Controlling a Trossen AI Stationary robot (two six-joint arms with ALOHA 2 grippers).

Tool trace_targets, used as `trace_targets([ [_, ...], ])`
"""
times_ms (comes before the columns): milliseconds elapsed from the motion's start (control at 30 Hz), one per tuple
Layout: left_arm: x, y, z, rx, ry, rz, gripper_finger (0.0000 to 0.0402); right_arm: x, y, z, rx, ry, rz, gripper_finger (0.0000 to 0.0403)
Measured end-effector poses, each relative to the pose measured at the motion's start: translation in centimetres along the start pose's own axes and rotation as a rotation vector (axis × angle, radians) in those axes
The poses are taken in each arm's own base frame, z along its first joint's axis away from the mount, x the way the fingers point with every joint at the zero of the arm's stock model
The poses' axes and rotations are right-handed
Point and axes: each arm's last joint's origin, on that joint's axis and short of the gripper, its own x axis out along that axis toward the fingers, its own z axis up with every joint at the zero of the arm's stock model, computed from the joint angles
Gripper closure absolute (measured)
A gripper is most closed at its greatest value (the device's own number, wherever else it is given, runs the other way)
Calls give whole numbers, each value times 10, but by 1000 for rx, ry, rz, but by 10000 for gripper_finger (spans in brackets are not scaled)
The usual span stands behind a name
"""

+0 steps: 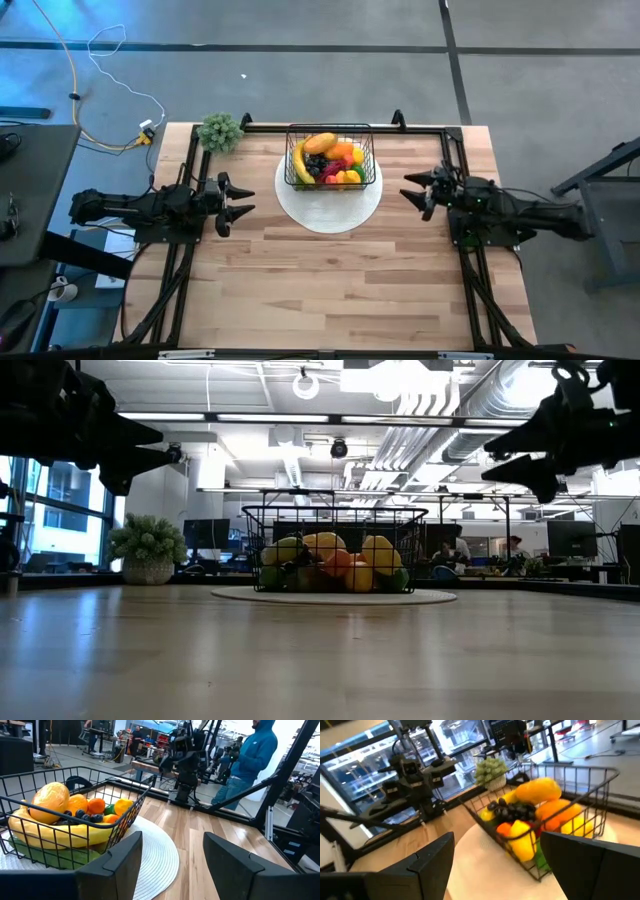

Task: Build produce basket
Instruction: Return to Home Position

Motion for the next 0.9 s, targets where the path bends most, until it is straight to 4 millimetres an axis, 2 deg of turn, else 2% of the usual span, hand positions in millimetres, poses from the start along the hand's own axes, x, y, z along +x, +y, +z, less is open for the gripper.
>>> trace_targets([
  [267, 0, 0, 0, 0, 0, 0, 204, -2, -6, -17, -2, 24, 44, 128],
  [900, 0, 0, 0, -1, 0, -1, 204, -5, -6, -18, 24, 39, 67, 128],
])
